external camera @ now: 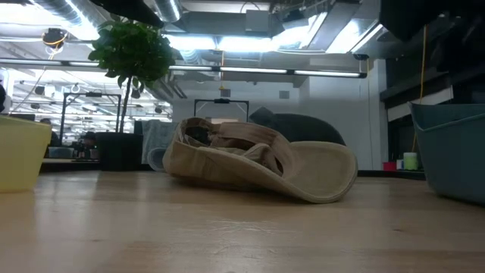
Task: Pick & Place hat
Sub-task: Put the bottom blue cap into the blue bin, then put the right blue cap into the blue bin
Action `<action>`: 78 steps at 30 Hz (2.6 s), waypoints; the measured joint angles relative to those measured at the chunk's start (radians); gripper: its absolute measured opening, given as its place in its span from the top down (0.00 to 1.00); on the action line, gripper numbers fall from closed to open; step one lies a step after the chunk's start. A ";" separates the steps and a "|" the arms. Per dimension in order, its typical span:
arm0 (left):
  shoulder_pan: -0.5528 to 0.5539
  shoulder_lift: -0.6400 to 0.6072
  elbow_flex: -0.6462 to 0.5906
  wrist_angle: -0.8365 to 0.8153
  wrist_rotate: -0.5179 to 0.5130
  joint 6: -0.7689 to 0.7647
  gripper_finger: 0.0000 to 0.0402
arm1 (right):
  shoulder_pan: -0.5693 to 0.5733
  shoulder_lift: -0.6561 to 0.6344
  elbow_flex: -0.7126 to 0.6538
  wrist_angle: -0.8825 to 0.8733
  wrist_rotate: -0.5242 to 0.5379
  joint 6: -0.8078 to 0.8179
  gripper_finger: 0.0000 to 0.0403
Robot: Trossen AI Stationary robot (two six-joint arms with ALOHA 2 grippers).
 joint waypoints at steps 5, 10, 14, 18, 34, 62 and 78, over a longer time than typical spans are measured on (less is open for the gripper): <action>0.000 0.000 0.000 0.000 0.000 0.000 0.57 | 0.000 0.026 0.000 -0.007 -0.028 -0.012 1.00; 0.000 0.000 0.000 -0.003 0.000 0.000 0.57 | 0.000 0.042 0.000 0.037 -0.034 -0.061 1.00; 0.000 0.000 0.000 -0.007 0.000 0.000 0.57 | -0.002 0.064 0.000 0.046 -0.036 -0.103 1.00; 0.000 0.000 0.000 -0.007 0.000 0.000 0.57 | -0.002 0.098 0.000 0.049 -0.051 -0.149 1.00; 0.000 0.000 0.000 -0.009 0.000 0.001 0.57 | -0.056 0.032 0.006 -0.013 -0.008 -0.169 0.97; 0.000 0.000 0.000 -0.080 0.001 -0.037 0.57 | -0.463 -0.066 0.008 0.325 0.707 -0.634 0.69; 0.000 0.000 0.000 -0.090 0.003 -0.044 0.57 | -0.568 -0.052 -0.002 0.350 0.648 -0.569 0.54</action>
